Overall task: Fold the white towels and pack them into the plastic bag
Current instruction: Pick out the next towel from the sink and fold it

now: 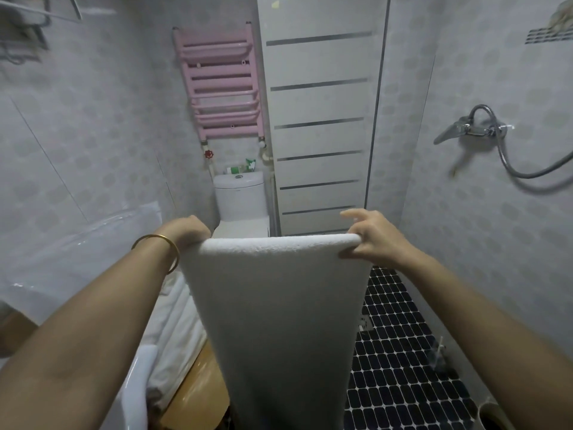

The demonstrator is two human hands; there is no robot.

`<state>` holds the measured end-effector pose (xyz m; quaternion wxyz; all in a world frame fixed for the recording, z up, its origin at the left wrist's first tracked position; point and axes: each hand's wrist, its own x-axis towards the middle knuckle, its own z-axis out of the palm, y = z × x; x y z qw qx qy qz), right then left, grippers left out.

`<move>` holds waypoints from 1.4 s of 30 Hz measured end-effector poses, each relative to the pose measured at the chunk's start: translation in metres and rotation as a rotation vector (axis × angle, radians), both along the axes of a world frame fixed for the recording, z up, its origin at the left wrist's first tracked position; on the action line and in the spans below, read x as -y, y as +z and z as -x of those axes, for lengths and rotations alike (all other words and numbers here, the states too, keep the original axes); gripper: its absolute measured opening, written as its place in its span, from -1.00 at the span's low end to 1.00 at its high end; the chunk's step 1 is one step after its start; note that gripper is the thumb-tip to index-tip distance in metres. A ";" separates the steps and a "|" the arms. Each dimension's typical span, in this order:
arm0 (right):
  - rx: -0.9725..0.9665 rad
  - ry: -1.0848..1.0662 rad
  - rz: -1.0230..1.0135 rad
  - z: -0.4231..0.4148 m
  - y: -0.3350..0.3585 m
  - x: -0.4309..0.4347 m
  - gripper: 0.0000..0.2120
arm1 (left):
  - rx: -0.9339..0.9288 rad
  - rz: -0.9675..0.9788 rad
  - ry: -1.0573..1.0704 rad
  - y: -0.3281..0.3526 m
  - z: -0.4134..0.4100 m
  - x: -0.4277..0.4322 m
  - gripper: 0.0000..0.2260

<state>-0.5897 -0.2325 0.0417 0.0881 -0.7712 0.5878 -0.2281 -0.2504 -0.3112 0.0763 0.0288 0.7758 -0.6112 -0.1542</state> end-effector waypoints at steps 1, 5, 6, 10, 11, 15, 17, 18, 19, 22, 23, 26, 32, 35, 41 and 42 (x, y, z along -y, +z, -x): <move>0.127 0.014 0.005 0.001 0.001 0.000 -0.81 | 0.001 -0.044 -0.031 -0.002 -0.005 -0.001 -0.68; 0.738 0.019 -0.061 0.002 -0.004 0.003 -0.89 | -0.275 -0.156 -0.044 -0.006 -0.015 -0.004 -0.79; 0.840 0.001 -0.060 0.002 -0.008 0.004 -0.91 | -0.353 -0.183 -0.047 -0.006 -0.016 -0.006 -0.82; 1.240 -0.060 -0.047 -0.001 -0.018 0.012 -0.94 | -0.864 -0.239 -0.069 -0.010 -0.021 -0.007 -0.77; 1.314 -0.082 -0.051 -0.002 -0.020 0.013 -0.91 | -0.981 -0.229 -0.079 -0.012 -0.022 -0.006 -0.80; 1.519 -0.176 -0.068 -0.003 -0.021 0.016 -0.95 | -1.385 -0.243 -0.078 -0.022 -0.023 -0.016 -0.67; 1.598 -0.211 -0.096 -0.004 -0.021 0.017 -0.94 | -1.421 -0.247 -0.149 -0.028 -0.025 -0.019 -0.36; 1.620 -0.222 -0.113 -0.006 -0.021 0.018 -0.92 | -1.330 -0.246 -0.233 -0.030 -0.023 -0.022 -0.28; 1.632 -0.227 -0.129 -0.008 -0.020 0.018 -0.91 | -1.170 -0.244 -0.327 -0.032 -0.018 -0.025 -0.26; 1.636 -0.222 -0.156 -0.014 -0.016 0.020 -0.95 | -0.584 -0.174 -0.539 -0.037 0.002 -0.037 -0.38; 1.629 -0.223 -0.155 -0.014 -0.014 0.021 -0.95 | -0.427 -0.118 -0.581 -0.040 0.007 -0.037 -0.44; 1.596 -0.223 -0.148 -0.012 -0.012 0.019 -0.94 | -0.192 0.000 -0.654 -0.045 0.017 -0.035 -0.72; 1.656 -0.335 -0.121 0.000 -0.014 0.012 -0.95 | -0.520 0.000 -0.399 -0.043 0.006 -0.029 -0.90; 1.685 -0.372 -0.133 0.005 -0.015 0.012 -0.97 | -1.051 -0.012 -0.195 -0.057 0.003 -0.029 -0.84; 1.662 -0.447 -0.292 0.004 -0.021 0.017 -0.97 | -0.944 0.417 0.175 -0.086 0.033 -0.033 -0.66; 1.635 -0.447 -0.334 0.006 -0.024 0.018 -0.96 | -0.929 0.438 0.179 -0.083 0.036 -0.035 -0.65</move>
